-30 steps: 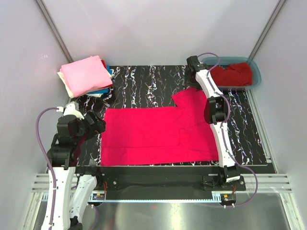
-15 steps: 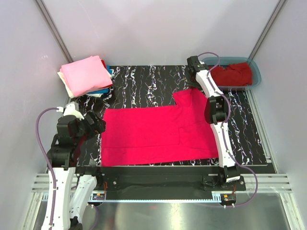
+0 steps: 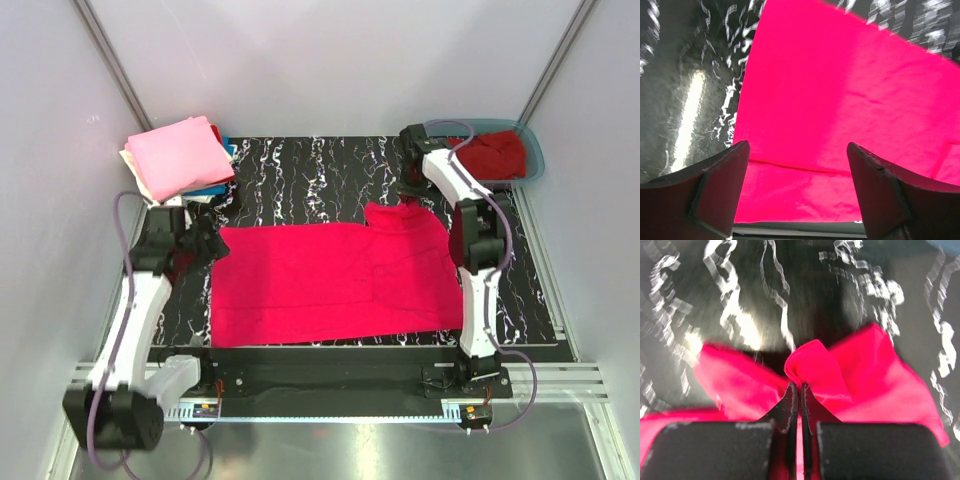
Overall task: Fold and stack the t-shirts
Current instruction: Fold the tshirt
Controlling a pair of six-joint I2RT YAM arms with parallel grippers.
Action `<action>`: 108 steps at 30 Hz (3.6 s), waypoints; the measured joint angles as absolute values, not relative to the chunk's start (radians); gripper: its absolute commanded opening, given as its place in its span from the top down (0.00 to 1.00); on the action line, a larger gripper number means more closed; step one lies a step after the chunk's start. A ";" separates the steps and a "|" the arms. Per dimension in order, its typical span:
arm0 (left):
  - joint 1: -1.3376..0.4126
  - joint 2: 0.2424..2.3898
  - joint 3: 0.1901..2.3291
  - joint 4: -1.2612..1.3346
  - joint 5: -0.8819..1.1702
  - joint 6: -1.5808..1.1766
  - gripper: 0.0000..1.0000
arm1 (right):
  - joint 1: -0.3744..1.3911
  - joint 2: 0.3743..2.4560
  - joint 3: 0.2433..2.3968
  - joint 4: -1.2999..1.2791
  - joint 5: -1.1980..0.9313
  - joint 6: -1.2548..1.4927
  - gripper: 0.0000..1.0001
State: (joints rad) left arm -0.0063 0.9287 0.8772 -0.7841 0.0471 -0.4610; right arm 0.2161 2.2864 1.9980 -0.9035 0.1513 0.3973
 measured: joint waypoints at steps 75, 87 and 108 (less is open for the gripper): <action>-0.030 1.574 1.083 -0.560 -0.249 -0.573 1.00 | 0.244 1.394 1.129 -0.807 0.162 0.488 1.00; -0.031 1.359 0.917 -0.576 -0.247 -0.584 1.00 | 0.208 1.208 1.016 -0.881 0.201 0.549 1.00; -0.065 1.036 0.652 -0.616 -0.248 -0.662 0.98 | 0.206 0.969 0.830 -0.976 0.154 0.832 1.00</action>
